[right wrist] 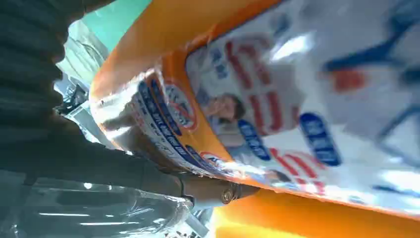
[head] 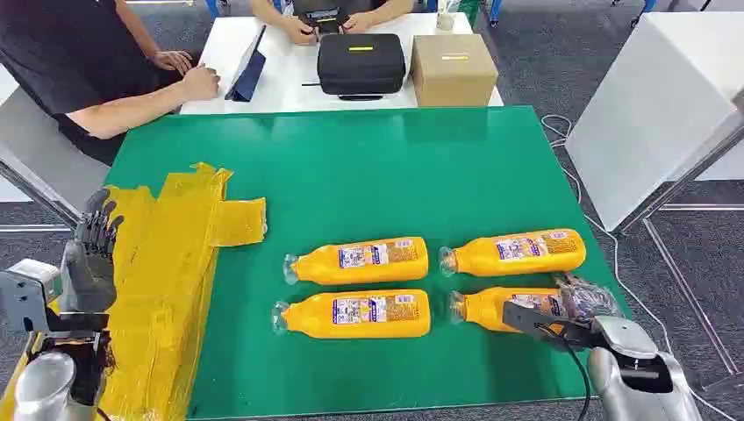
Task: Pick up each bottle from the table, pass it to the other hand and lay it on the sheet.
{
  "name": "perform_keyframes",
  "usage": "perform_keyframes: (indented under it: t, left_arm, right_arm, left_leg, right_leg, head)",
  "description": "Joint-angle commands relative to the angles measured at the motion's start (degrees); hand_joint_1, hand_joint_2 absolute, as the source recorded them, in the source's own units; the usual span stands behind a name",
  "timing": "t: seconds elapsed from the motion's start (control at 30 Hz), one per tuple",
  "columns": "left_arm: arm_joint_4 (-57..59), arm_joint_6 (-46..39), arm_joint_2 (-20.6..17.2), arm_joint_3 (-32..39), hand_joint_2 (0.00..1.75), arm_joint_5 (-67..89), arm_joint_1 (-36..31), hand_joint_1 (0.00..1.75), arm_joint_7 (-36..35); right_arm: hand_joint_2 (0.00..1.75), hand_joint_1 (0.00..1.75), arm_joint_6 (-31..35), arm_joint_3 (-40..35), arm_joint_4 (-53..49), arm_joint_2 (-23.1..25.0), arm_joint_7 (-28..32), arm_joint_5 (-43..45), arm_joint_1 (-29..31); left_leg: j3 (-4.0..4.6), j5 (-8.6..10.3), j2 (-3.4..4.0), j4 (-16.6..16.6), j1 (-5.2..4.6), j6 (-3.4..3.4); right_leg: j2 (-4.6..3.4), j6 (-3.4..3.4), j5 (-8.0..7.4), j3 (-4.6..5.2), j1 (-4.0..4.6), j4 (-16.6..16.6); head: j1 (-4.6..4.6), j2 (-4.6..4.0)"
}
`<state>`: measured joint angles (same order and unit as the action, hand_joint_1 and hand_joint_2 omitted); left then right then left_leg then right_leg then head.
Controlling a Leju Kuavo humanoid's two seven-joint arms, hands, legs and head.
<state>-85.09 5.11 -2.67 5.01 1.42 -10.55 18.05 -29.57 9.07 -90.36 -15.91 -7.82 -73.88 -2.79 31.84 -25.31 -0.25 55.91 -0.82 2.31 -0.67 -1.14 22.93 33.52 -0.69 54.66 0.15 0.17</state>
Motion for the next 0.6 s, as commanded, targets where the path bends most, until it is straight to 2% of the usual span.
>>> perform_keyframes:
  t: [0.03, 0.27, 0.3, 0.33, 0.37, 0.6]
  left_arm:
    - [3.85, -0.19, 0.31, 0.04, 0.0, -0.46, -2.02, 0.0, -0.01]
    - [3.59, -0.05, 0.11, 0.48, 0.0, -1.59, -1.3, 0.0, 0.07]
    - [3.7, -0.05, 0.11, 0.45, 0.0, -1.59, -1.38, 0.0, 0.07]
    - [3.87, 0.0, 0.07, 0.41, 0.0, -1.65, -1.53, 0.0, 0.08]
    - [3.92, 0.01, 0.05, 0.36, 0.0, -1.66, -1.63, 0.0, 0.08]
    - [4.02, 0.01, 0.04, 0.31, 0.0, -1.66, -1.75, 0.0, 0.08]
  right_arm:
    - [1.75, 0.0, -0.79, 2.79, 2.82, 2.11, 0.48, -0.27, -0.26]
    - [1.75, 0.0, -1.99, 3.9, 0.61, 1.06, 2.0, -0.2, -2.61]
    - [1.75, 0.84, -2.08, 3.87, 0.41, 1.21, 2.04, -0.18, -2.88]
    - [1.75, 1.57, -2.39, 3.92, 0.07, 1.42, 2.11, -0.15, -3.21]
    - [1.75, 1.64, -2.55, 3.92, -0.02, 1.57, 2.13, -0.13, -3.46]
    - [1.75, 1.64, -2.64, 3.88, -0.12, 1.68, 2.07, -0.14, -3.63]
  left_leg:
    - [-0.13, -0.03, -0.08, -0.04, 0.07, -0.14]
    - [-0.21, -0.08, -0.15, -0.02, 0.07, -0.18]
    - [-0.13, -0.04, -0.11, -0.03, 0.06, -0.13]
    - [-0.2, -0.07, -0.14, -0.03, 0.08, -0.18]
    - [-0.18, -0.06, -0.12, -0.03, 0.09, -0.16]
    - [-0.15, -0.03, -0.12, -0.04, 0.06, -0.14]
  right_leg:
    - [0.13, 0.05, 0.04, -0.18, 0.06, -0.08]
    - [0.21, 0.06, 0.12, -0.27, 0.07, -0.06]
    - [0.16, 0.04, 0.06, -0.18, 0.06, -0.07]
    - [0.2, 0.06, 0.1, -0.27, 0.08, -0.08]
    - [0.18, 0.06, 0.08, -0.25, 0.09, -0.08]
    - [0.17, 0.05, 0.06, -0.21, 0.06, -0.08]
  head:
    - [0.0, 0.0]
    - [0.0, 0.0]
    - [-0.02, 0.0]
    - [0.0, 0.0]
    - [-0.02, 0.0]
    - [0.0, 0.0]
